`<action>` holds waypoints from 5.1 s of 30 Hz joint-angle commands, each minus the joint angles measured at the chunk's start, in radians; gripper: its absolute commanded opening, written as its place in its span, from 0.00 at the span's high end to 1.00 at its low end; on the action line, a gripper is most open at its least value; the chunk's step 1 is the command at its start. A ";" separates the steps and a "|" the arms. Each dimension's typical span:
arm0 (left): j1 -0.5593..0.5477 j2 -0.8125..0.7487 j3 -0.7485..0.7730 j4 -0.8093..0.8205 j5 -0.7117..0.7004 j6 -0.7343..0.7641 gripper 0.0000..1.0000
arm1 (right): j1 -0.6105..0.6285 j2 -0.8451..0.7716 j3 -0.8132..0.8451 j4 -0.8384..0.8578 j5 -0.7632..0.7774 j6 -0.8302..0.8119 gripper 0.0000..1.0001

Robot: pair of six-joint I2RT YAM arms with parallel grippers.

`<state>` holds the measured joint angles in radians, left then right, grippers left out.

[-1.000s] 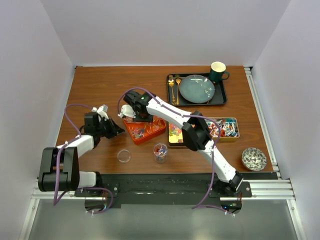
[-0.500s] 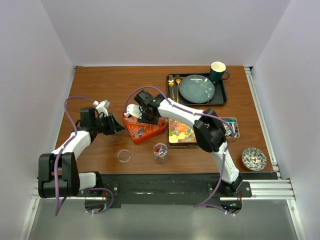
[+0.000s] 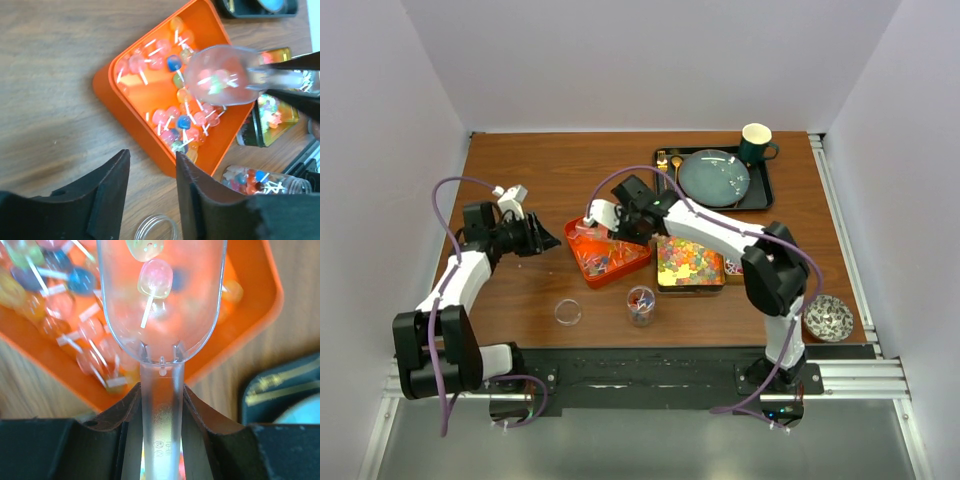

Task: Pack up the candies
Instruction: Scoop the fake candies from the storage box, then place the fake candies in the packing bottle, then place the spatula at the center of the board, then pick up the bottle lid at the center of the board.

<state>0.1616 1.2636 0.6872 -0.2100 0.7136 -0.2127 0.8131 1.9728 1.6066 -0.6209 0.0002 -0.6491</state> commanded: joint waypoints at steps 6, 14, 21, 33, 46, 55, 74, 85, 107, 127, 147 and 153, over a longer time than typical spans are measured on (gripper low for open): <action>0.007 -0.013 0.081 -0.078 0.147 0.084 0.45 | -0.035 -0.368 -0.135 -0.103 -0.080 -0.075 1.00; 0.006 -0.144 0.060 -0.072 0.196 0.121 0.29 | -0.035 -0.614 -0.209 -0.451 -0.042 -0.317 1.00; 0.006 -0.250 0.040 -0.058 0.107 0.133 0.00 | -0.028 -0.677 -0.218 -0.649 0.050 -0.509 1.00; 0.006 -0.286 0.000 -0.016 0.007 0.108 0.00 | 0.142 -0.589 -0.116 -0.786 0.290 -0.528 1.00; 0.007 -0.375 -0.087 0.070 0.012 0.059 0.00 | 0.233 -0.436 0.016 -0.927 0.457 -0.500 1.00; 0.007 -0.369 -0.090 0.089 0.017 0.044 0.00 | 0.264 -0.491 -0.056 -0.899 0.527 -0.596 1.00; -0.039 -0.351 -0.078 0.116 0.096 0.090 0.00 | -0.207 -0.448 0.058 -0.588 0.321 -0.175 1.00; -0.186 -0.319 0.020 -0.066 0.132 0.337 0.00 | -0.730 -0.399 -0.050 -0.320 0.184 0.172 1.00; -0.226 -0.245 0.071 -0.657 -0.022 1.289 0.00 | -1.035 0.063 -0.050 -0.086 0.161 0.177 0.73; -0.258 -0.198 -0.052 -0.588 -0.115 1.309 0.00 | -1.048 -0.337 -0.254 -0.050 -0.215 0.348 0.24; -0.488 -0.182 -0.230 -0.411 -0.232 1.302 0.00 | -1.046 -0.419 -0.356 -0.028 -0.279 0.304 0.25; -0.491 -0.165 -0.226 -0.361 -0.230 1.268 0.09 | -1.042 -0.399 -0.338 -0.033 -0.302 0.335 0.27</action>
<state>-0.3222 1.0817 0.4709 -0.6651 0.4942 1.0725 -0.2356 1.5837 1.2346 -0.6647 -0.2554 -0.3386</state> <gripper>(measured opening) 0.938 0.741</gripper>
